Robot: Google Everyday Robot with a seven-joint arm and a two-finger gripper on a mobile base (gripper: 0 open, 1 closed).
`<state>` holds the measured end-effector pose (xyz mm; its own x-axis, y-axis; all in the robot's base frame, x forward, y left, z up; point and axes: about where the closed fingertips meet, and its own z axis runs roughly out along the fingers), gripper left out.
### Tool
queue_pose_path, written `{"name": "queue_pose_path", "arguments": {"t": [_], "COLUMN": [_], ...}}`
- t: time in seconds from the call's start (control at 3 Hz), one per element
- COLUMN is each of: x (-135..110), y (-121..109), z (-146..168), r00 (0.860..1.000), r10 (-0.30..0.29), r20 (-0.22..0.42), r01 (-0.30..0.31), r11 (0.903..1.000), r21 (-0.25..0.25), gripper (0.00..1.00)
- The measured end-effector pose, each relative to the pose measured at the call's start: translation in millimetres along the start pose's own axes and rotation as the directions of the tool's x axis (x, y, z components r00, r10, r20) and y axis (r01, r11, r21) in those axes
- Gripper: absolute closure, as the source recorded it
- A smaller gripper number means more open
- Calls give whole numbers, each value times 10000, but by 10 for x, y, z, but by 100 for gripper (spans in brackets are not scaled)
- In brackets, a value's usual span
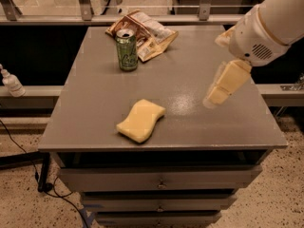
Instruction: Pick green can
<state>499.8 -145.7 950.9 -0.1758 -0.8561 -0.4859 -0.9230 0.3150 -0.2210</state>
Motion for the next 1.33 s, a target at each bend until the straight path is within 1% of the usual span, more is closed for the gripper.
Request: {"name": "queue_pose_path", "arguments": {"t": [0.33, 0.67, 1.0, 1.33], "x": [-346, -874, -875, -897], "y": [-16, -98, -98, -123], "z": [279, 520, 520, 532], "r00": [9948, 9762, 9762, 9715], "r10": [127, 81, 80, 218], "r20": [1006, 2167, 2167, 2362], "r01": [-118, -101, -100, -279], "r11": [9999, 9999, 9999, 9994], "r21": [-94, 82, 81, 226], "gripper": [0, 0, 0, 0]}}
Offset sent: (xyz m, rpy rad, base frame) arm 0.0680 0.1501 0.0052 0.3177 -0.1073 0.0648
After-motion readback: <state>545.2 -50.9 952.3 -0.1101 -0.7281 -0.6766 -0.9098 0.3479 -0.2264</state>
